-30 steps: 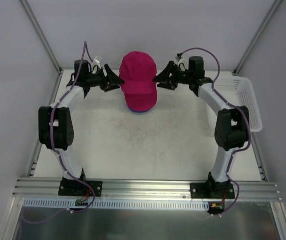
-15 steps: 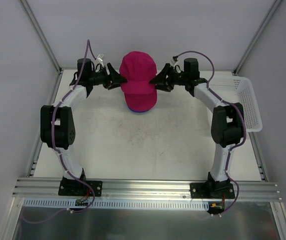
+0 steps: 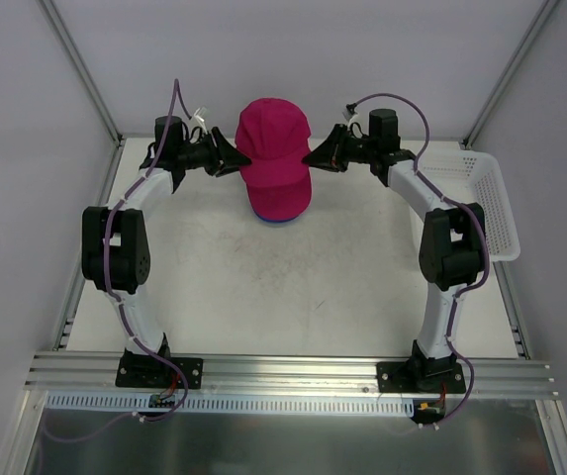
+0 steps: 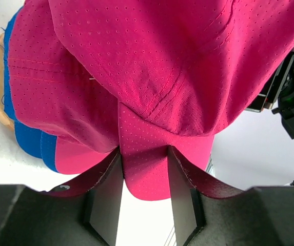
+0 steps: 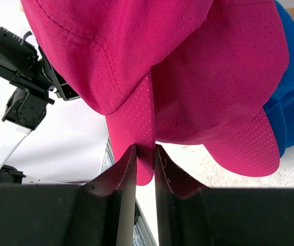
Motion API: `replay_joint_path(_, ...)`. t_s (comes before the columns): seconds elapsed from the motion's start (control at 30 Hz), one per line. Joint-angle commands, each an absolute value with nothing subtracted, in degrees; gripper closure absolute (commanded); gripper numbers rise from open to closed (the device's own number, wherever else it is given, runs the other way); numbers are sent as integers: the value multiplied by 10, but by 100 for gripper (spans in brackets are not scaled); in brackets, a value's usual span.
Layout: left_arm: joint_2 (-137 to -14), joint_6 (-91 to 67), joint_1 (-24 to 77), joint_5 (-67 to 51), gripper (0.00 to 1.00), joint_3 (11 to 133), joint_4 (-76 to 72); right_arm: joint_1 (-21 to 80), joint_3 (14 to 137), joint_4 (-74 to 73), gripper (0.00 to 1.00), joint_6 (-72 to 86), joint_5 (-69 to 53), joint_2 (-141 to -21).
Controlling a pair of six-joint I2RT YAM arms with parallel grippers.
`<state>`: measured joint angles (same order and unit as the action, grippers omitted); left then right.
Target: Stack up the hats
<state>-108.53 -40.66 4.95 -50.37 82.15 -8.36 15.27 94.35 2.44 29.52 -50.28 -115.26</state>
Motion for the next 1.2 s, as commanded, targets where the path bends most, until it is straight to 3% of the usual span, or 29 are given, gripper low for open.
replay_joint_path(0.0, -1066, -388, 63, -517, 70, 840, -105, 164, 975, 22, 89, 277, -514, -1151)
replay_joint_path(0.27, -1034, -352, 78, -514, 83, 833, -104, 174, 978, -16, 100, 237, -511, -1138)
replay_joint_path(0.73, -1014, -316, 97, -507, 99, 812, -99, 179, 970, -46, 100, 176, -500, -1123)
replay_joint_path(1.17, -998, -267, 116, -491, 100, 745, -91, 179, 963, -104, 100, 120, -480, -1118)
